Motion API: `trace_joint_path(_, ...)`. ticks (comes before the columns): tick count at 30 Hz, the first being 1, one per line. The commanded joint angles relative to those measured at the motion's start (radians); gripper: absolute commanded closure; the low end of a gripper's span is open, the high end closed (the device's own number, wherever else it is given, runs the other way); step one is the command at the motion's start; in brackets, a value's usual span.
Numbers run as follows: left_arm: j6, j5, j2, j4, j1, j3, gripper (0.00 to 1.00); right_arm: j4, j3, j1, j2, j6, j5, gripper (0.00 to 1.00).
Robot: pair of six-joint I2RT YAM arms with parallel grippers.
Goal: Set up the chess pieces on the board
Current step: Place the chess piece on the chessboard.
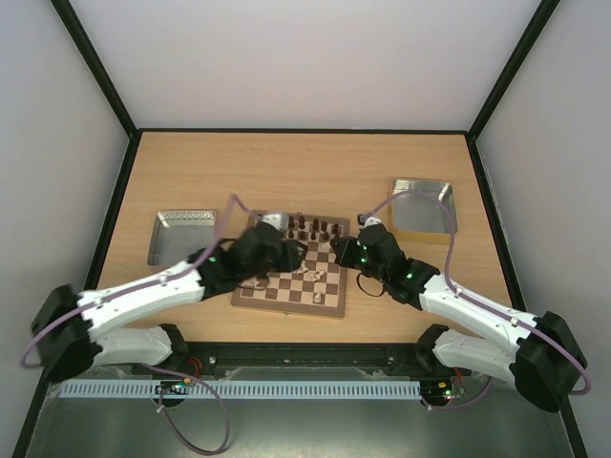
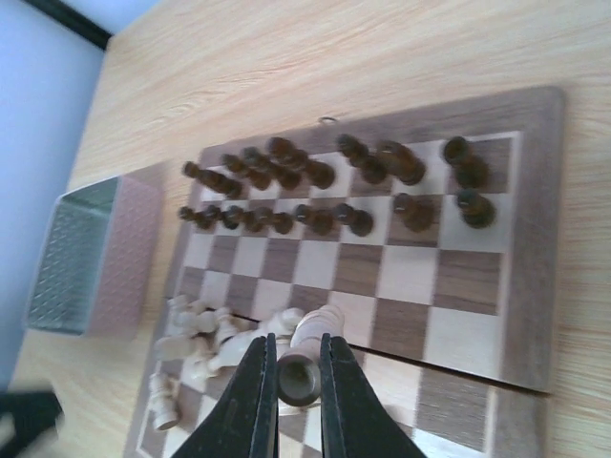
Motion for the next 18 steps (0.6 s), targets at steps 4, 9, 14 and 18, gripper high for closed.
trace_joint_path(4,-0.207,0.345,-0.276,0.258,0.315,-0.198,0.31,0.193,0.037,-0.005,-0.044,-0.099,-0.201,0.98)
trace_joint_path(9,-0.347,0.479,-0.374,0.436,0.401,-0.267,0.17,0.371,0.046,-0.005,-0.071,-0.023,-0.293,0.98)
trace_joint_path(14,-0.431,0.531,-0.416,0.614,0.411,-0.306,0.16,0.641,0.039,-0.005,-0.073,0.149,-0.369,0.98)
trace_joint_path(18,-0.507,0.572,-0.421,0.804,0.411,-0.350,0.23,0.803,0.036,-0.005,-0.055,0.264,-0.411,0.98)
